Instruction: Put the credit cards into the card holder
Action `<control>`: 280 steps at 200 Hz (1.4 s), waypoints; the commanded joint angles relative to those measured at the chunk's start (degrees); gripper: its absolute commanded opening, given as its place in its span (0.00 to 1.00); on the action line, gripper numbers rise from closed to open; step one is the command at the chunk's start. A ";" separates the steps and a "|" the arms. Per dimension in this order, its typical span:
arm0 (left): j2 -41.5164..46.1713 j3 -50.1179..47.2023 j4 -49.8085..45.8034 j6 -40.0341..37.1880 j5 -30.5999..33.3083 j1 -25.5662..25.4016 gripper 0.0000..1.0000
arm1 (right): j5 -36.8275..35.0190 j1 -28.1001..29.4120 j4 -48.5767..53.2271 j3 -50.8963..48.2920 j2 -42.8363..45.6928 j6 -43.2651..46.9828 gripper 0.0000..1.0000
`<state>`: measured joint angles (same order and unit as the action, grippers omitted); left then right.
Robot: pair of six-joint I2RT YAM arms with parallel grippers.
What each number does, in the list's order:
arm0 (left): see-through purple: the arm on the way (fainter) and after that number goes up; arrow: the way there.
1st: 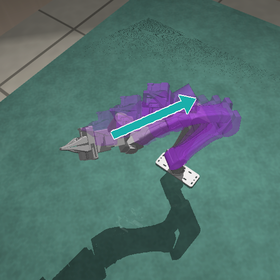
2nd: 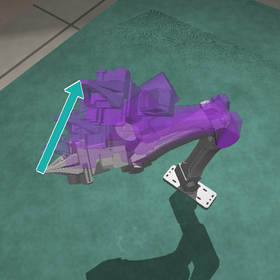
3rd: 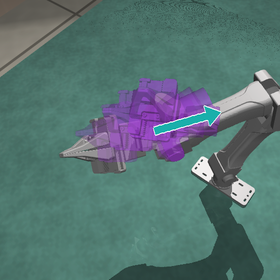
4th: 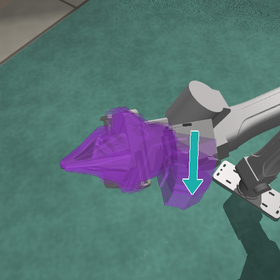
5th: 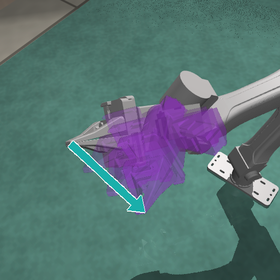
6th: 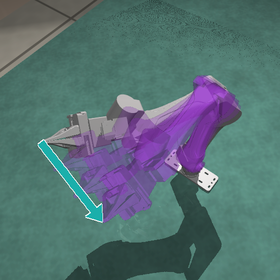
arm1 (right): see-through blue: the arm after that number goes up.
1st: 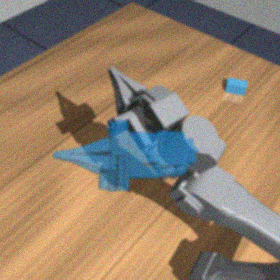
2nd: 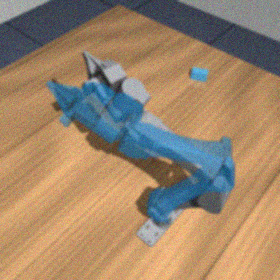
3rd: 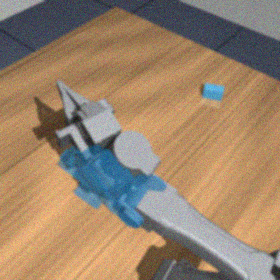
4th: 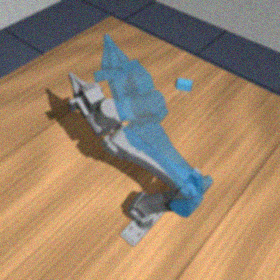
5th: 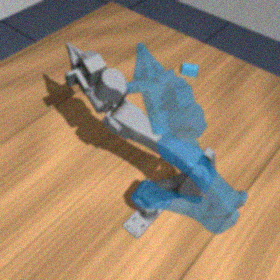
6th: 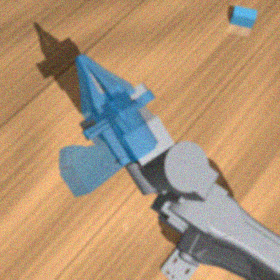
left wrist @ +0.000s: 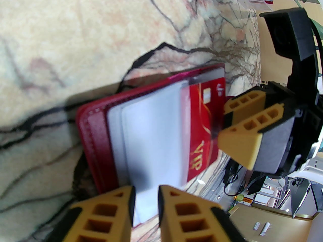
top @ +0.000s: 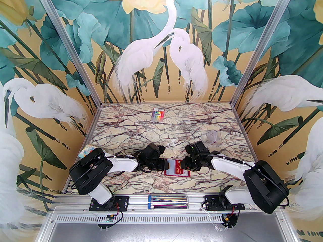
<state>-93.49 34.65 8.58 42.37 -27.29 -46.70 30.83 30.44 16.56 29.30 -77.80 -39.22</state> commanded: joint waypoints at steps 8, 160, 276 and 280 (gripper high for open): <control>-1.61 -0.63 -3.31 -0.72 2.76 -0.51 0.23 | -2.61 0.35 3.85 0.62 1.33 -0.06 0.36; -1.82 -0.89 -3.04 -0.80 2.87 -0.59 0.23 | -8.03 2.51 8.55 7.33 -1.01 -2.34 0.35; -1.96 -0.95 -3.04 -0.97 2.86 -0.59 0.23 | -12.19 4.40 11.24 9.99 -4.97 -2.90 0.35; -1.98 -0.96 -3.04 -0.97 2.90 -0.62 0.23 | -12.26 4.45 11.25 10.03 -5.11 -2.96 0.35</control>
<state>-93.49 34.65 8.58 42.35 -27.11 -46.78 20.05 34.22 26.85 38.00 -81.71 -41.45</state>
